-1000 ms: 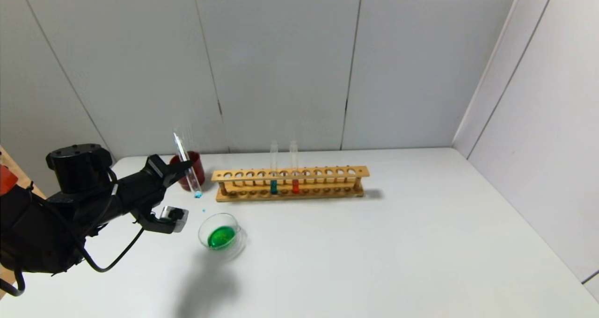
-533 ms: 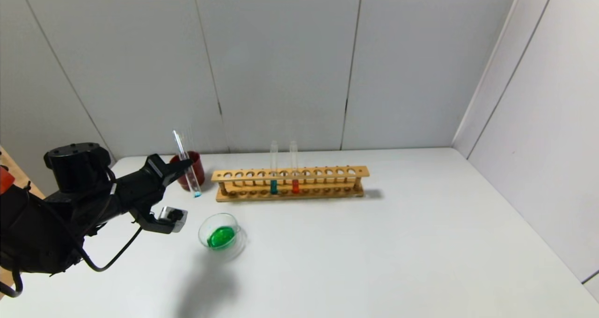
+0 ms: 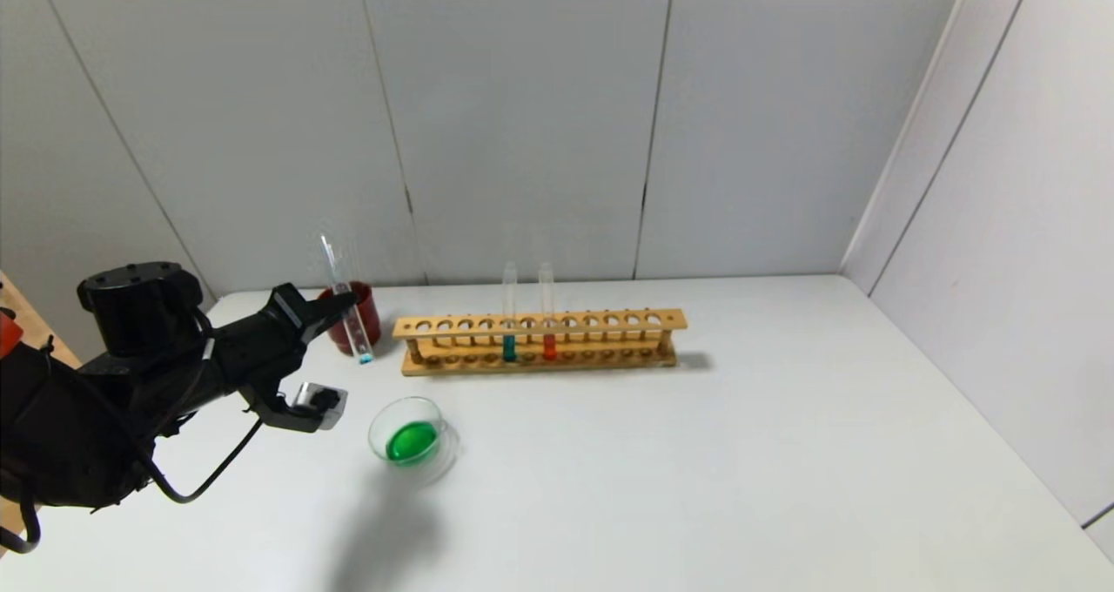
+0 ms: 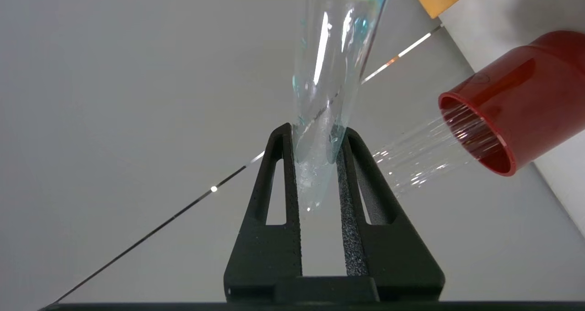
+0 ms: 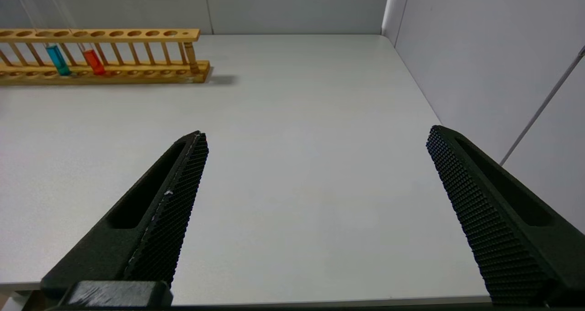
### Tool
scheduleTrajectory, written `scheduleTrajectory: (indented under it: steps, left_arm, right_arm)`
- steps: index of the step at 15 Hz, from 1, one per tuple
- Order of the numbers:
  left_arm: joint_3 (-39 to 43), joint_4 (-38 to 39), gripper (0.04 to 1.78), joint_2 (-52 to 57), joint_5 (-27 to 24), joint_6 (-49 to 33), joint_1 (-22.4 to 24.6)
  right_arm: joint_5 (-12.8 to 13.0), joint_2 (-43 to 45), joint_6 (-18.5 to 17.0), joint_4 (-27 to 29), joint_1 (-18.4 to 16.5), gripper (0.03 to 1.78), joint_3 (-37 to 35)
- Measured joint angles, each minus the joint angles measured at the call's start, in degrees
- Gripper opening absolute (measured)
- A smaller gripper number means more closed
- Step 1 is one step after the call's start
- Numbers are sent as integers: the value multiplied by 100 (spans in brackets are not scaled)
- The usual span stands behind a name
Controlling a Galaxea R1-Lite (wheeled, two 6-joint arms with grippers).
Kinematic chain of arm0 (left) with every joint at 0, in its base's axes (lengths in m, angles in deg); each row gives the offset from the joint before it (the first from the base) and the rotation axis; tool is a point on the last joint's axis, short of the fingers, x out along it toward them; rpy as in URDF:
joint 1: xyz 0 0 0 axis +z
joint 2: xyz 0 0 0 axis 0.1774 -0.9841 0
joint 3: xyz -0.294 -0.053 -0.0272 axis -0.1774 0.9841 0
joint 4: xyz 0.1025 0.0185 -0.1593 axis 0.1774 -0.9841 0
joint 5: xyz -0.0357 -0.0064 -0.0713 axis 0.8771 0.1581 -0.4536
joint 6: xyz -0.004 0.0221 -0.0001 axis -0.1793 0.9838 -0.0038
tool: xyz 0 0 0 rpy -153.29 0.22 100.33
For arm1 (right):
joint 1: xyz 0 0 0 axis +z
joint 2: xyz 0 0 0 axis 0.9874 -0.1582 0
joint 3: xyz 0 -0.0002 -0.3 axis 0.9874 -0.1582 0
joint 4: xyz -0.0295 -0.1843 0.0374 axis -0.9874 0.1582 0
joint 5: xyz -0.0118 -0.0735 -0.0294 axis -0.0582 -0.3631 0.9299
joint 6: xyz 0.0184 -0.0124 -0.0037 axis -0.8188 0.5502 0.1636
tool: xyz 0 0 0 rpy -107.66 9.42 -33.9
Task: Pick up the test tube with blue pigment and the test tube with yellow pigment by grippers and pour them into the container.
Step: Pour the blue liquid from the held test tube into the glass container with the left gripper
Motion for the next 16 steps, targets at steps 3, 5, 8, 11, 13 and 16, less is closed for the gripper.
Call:
scheduleTrajectory:
  steps: [3,5,8,11,13,16]
  left_arm:
    - [0,27,30,32,-2,94,9]
    - [1,27,30,45,-5,110,9]
    - [6,35,30,76,1,206,9]
    - [-10,60,30,122,12,293,9]
    - [-5,66,30,157,6,344,9]
    - [0,72,30,199,11,355,9]
  right_arm:
    - [0,0,0,0,0,175,0]
    - [-2,0,0,0,0,175,0]
    - [-2,0,0,0,0,175,0]
    - [-2,0,0,0,0,175,0]
    - [-2,0,0,0,0,175,0]
    - [-2,0,0,0,0,175,0]
